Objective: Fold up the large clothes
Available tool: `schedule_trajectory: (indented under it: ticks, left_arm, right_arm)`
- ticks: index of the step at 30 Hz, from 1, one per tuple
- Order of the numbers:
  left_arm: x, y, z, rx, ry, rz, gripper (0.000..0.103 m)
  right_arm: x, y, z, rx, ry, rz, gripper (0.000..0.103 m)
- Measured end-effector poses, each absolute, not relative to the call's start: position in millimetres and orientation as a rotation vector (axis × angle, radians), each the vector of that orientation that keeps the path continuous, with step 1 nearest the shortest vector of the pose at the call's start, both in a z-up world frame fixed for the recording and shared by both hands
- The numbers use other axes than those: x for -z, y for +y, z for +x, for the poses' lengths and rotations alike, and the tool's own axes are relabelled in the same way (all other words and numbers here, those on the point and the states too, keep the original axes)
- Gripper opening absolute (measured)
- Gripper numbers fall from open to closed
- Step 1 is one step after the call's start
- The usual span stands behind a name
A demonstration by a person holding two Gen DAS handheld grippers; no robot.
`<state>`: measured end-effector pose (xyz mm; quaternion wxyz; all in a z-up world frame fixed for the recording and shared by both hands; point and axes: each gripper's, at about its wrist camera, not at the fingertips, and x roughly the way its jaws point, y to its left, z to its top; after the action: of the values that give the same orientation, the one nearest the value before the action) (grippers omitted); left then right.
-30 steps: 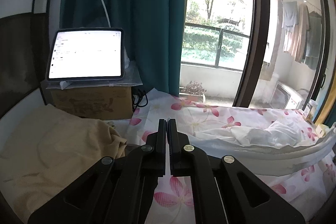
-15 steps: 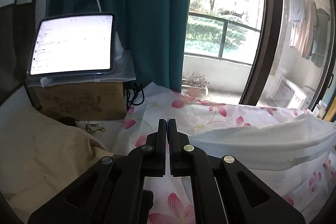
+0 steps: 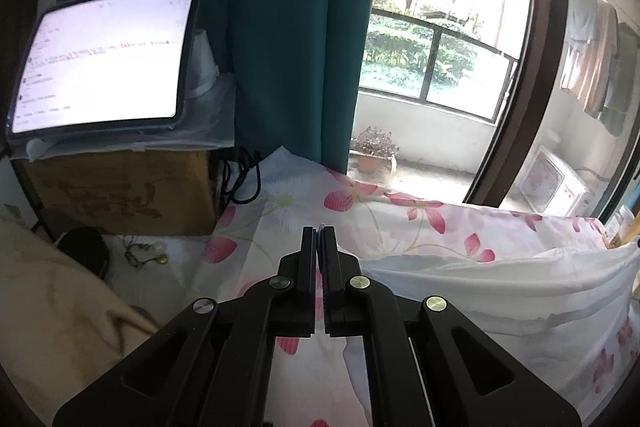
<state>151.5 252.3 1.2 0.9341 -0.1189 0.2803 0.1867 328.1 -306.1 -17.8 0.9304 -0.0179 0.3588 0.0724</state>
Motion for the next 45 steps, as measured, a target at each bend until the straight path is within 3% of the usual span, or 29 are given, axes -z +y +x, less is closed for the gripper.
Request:
schedule_trajectory:
  ticks: [8,12,14,15,16,17,19,25,32,37,45]
  left_arm:
    - [37.7,267.2,183.6,-0.398,0.635,-0.31,0.002]
    - [51.0,268.1,199.1,-0.416,0.662,-0.29,0.003]
    - [54.6,270.4,204.1,-0.416,0.672,-0.298,0.005]
    - [55.8,271.9,205.7,-0.413,0.679,-0.31,0.008]
    - [54.9,272.2,205.7,-0.415,0.682,-0.314,0.02]
    - [53.3,271.6,204.7,-0.418,0.677,-0.311,0.037]
    - [45.1,266.7,199.0,-0.423,0.649,-0.302,0.05]
    - [28.6,232.8,179.8,-0.327,0.633,-0.301,0.052]
    - [52.9,166.7,180.0,-0.107,0.742,-0.308,0.052]
    - [61.1,132.8,187.2,-0.025,0.771,-0.278,0.052]
    - [74.8,106.5,204.7,-0.077,0.836,-0.066,0.053]
  right_arm:
    - [40.5,-302.1,356.5,-0.139,0.802,-0.037,0.004]
    - [51.7,-297.0,370.9,-0.089,0.834,-0.062,0.017]
    - [53.3,-298.4,373.8,-0.073,0.828,-0.05,0.032]
    - [52.8,-300.5,373.8,-0.074,0.824,-0.032,0.046]
    - [52.1,-301.9,373.9,-0.07,0.822,-0.022,0.051]
    - [50.6,-302.0,372.2,-0.069,0.816,-0.014,0.051]
    - [47.3,-299.0,365.8,-0.096,0.806,-0.006,0.051]
    - [48.2,-261.2,330.5,-0.211,0.804,-0.078,0.051]
    - [61.1,-195.1,282.2,-0.384,0.827,-0.221,0.051]
    - [67.9,-161.7,260.0,-0.47,0.816,-0.326,0.075]
    - [82.9,-144.0,246.3,-0.439,0.801,-0.462,0.076]
